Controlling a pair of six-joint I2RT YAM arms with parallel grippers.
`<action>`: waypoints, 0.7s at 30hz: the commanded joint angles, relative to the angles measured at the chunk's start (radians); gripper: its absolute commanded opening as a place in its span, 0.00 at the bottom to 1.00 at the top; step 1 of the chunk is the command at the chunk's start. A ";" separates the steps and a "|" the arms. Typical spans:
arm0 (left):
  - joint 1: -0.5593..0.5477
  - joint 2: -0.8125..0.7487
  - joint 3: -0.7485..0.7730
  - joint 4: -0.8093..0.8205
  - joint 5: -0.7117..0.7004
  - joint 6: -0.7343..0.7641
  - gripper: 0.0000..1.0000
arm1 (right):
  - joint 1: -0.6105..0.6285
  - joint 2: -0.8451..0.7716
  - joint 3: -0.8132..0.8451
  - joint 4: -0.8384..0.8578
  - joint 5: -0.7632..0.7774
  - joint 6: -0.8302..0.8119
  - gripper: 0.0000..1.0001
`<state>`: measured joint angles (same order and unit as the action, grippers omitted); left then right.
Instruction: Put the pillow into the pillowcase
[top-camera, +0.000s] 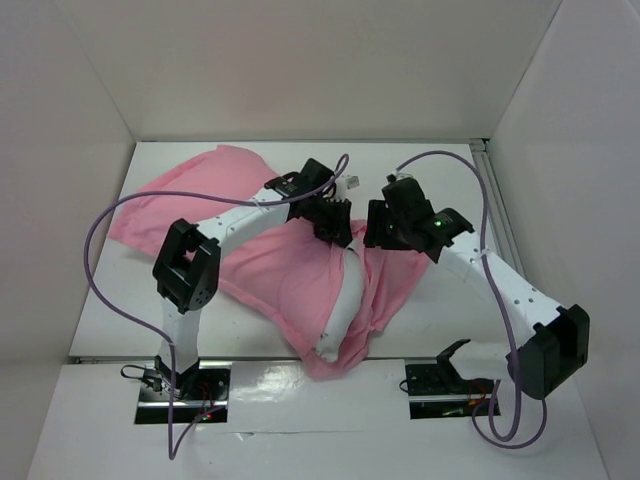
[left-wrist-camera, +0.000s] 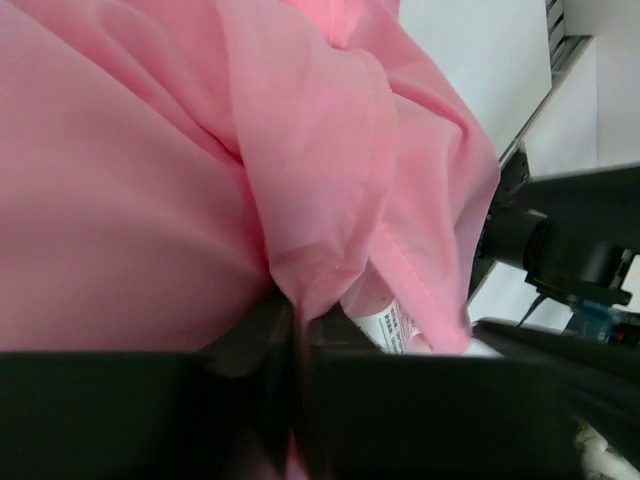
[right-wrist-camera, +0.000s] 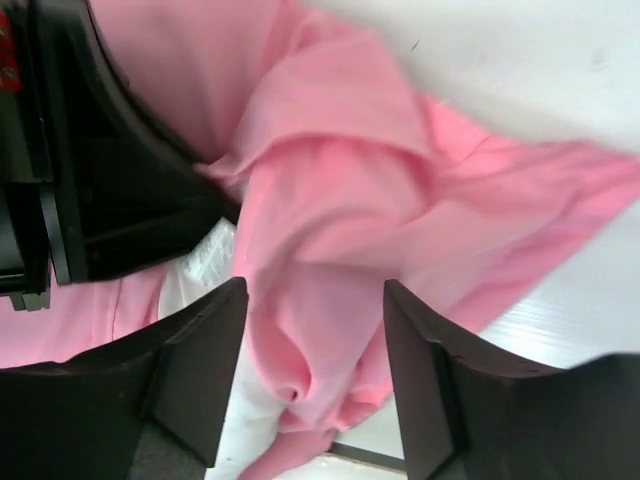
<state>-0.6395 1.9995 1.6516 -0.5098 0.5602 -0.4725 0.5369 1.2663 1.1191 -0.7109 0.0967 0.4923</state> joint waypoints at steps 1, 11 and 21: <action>0.004 -0.053 0.039 -0.226 -0.066 0.050 0.24 | 0.005 -0.079 0.108 -0.094 0.139 -0.008 0.65; -0.038 -0.203 0.152 -0.421 -0.295 0.101 0.86 | 0.005 -0.203 0.002 -0.194 0.091 0.120 0.69; -0.220 -0.468 -0.108 -0.536 -0.494 0.032 0.80 | 0.023 -0.259 -0.309 0.017 -0.205 0.249 0.62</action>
<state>-0.7719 1.5921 1.6127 -0.9707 0.1177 -0.4007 0.5503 1.0058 0.8520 -0.8146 -0.0109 0.6876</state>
